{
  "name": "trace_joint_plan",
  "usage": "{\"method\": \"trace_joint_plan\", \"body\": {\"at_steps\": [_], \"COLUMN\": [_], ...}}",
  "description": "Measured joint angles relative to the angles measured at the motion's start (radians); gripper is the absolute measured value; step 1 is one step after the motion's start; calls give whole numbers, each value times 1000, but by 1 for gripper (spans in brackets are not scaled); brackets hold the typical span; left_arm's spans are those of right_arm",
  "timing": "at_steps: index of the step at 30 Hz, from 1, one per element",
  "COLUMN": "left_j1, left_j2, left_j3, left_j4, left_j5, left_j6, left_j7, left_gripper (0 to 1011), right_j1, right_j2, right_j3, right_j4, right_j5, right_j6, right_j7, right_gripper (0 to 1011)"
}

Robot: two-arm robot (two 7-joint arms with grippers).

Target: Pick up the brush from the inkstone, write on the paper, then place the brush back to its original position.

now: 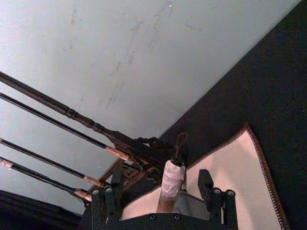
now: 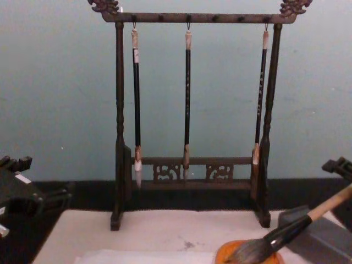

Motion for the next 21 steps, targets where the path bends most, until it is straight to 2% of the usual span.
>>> {"method": "trace_joint_plan", "body": {"at_steps": [2,9,11,14,16,17,21], "left_j1": [0,0,0,0,0,0,0], "left_j2": [0,0,0,0,0,0,0], "left_j3": [0,0,0,0,0,0,0], "left_j4": [0,0,0,0,0,0,0], "left_j5": [0,0,0,0,0,0,0], "left_j6": [0,0,0,0,0,0,0], "left_j7": [0,0,0,0,0,0,0], "left_gripper": [1009,1010,1010,1010,1010,1010,1010], "right_j1": [0,-2,-2,-3,-3,-3,-3], "right_j2": [0,0,0,0,0,0,0], "right_j3": [0,2,2,3,3,3,3], "right_j4": [0,-2,-3,-3,-3,-4,-4], "right_j5": [0,0,1,1,1,1,1], "right_j6": [0,1,1,2,2,2,3], "right_j7": [0,-1,-1,-2,-2,-2,-2], "right_gripper": [1000,860,745,647,618,547,424]}}
